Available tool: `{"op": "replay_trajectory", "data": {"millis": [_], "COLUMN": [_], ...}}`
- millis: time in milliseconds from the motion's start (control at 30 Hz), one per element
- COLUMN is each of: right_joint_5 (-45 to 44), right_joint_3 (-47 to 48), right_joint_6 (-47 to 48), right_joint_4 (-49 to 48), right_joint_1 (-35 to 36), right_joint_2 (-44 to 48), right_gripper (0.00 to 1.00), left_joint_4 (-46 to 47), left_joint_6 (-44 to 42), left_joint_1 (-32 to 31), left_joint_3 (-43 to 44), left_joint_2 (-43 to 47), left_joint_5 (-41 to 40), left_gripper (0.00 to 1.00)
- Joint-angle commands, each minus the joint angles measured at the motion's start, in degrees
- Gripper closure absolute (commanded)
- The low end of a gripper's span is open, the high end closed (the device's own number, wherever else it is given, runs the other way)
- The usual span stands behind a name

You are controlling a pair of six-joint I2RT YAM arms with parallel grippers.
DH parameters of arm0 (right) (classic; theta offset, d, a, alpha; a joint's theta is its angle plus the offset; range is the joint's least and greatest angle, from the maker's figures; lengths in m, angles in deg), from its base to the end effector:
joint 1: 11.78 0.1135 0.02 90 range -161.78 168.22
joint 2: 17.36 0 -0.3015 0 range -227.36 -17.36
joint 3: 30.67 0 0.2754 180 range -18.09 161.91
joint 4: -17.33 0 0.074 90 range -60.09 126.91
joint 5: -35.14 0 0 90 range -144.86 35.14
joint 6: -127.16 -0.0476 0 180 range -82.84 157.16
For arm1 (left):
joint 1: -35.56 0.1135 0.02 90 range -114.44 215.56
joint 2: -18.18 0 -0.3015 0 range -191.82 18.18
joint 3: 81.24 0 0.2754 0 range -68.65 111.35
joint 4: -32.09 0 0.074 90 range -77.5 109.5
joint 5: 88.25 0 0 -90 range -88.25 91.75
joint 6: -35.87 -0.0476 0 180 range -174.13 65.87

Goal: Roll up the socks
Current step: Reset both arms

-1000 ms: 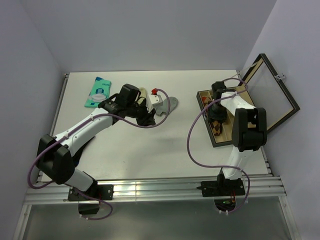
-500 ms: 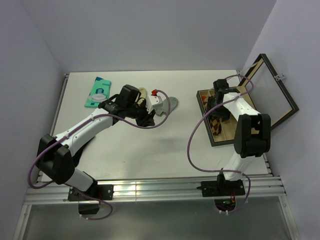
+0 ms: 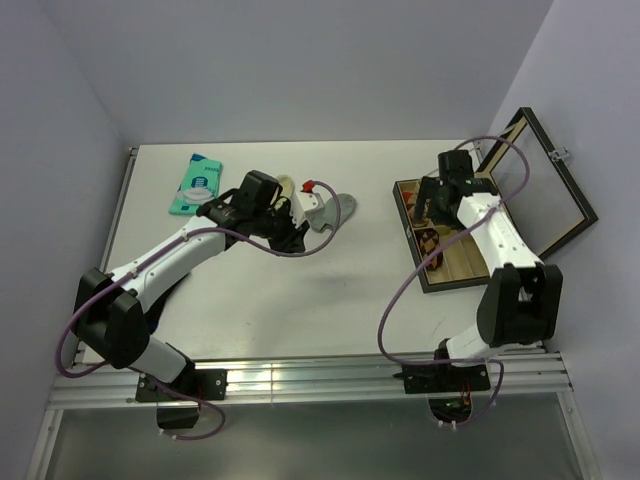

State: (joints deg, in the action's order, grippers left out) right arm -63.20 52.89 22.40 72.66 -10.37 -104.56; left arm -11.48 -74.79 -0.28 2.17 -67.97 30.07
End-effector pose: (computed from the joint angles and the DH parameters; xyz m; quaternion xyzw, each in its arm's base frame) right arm 0.3426 0.0015 0.2934 0.1310 0.9522 -0.0318 0.2740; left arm 0.2745 -0.2261 0.3173 0.5062 0.7497 -0.2727 0.3276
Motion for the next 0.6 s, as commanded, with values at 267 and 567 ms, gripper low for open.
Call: {"op": "replay_trajectory", "data": {"millis": [267, 567], "right_joint_5": [4.6, 8.5], "right_joint_3": [-11.8, -24.9], "right_joint_6": [-3.3, -6.7], "right_joint_4": [-13.1, -26.0], "right_joint_1": [6.6, 18.0], "right_joint_2": [24.3, 38.6], "right_gripper": [0.00, 0.00], "left_joint_4": [-7.5, -7.1], "left_joint_6": [-1.0, 0.4], "left_joint_1": [0.5, 2.7], "left_joint_3": [5.4, 5.5], "left_joint_2": [4.9, 4.9], "left_joint_5": [-14.3, -15.9], "left_gripper": [0.66, 0.65]}}
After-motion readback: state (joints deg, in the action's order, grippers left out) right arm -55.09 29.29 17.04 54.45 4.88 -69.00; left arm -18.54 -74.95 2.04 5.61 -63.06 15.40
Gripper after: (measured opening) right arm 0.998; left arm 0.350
